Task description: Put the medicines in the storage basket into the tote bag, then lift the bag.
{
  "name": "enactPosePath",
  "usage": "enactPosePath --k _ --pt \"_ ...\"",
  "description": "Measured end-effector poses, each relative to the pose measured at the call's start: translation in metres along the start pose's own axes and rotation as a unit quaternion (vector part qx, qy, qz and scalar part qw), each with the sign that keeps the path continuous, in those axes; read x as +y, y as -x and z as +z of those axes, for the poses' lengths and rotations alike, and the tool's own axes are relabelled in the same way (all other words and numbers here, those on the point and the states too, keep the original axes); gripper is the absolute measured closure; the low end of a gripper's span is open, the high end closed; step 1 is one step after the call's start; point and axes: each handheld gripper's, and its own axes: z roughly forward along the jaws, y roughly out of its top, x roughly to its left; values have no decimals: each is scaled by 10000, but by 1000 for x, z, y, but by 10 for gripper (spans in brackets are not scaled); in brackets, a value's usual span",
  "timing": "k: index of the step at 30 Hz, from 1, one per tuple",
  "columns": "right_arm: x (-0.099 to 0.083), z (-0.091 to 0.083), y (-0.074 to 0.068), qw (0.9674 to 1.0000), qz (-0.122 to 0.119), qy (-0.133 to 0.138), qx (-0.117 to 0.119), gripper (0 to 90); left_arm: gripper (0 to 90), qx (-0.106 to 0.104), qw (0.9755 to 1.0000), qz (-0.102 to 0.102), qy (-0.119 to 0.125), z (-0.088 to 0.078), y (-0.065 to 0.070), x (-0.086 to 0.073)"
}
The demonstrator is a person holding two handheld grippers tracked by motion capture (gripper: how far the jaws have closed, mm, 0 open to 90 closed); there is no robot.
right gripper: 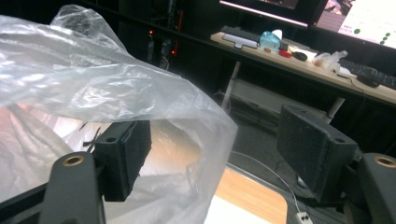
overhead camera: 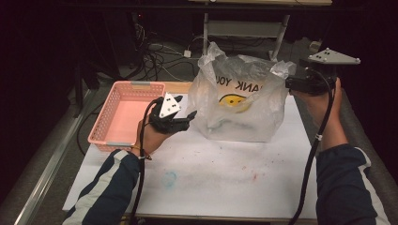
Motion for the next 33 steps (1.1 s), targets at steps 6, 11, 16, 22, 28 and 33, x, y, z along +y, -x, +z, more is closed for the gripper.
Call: enactPosePath --k 6,11,16,22,28,33 --pt "-3 -12 3 9997 -179 -168 41 265 284 -41 9999 118 9 -12 5 -4" --pt "-14 -26 5 9999 -58 20 -92 256 282 -83 9997 241 -14 -20 10 -14" --pt "-30 -39 -8 9997 -51 228 14 243 243 -83 9996 254 13 -31 14 -29" --pt "-59 -50 -41 9982 -265 383 369 230 185 85 9992 402 -8 -44 20 -55" --pt "-89 -51 -65 9966 -235 389 688 226 184 218 9993 297 -12 -54 16 -71" --pt "-111 -49 -79 9952 -314 263 888 210 184 341 9992 214 -34 -61 14 -81"
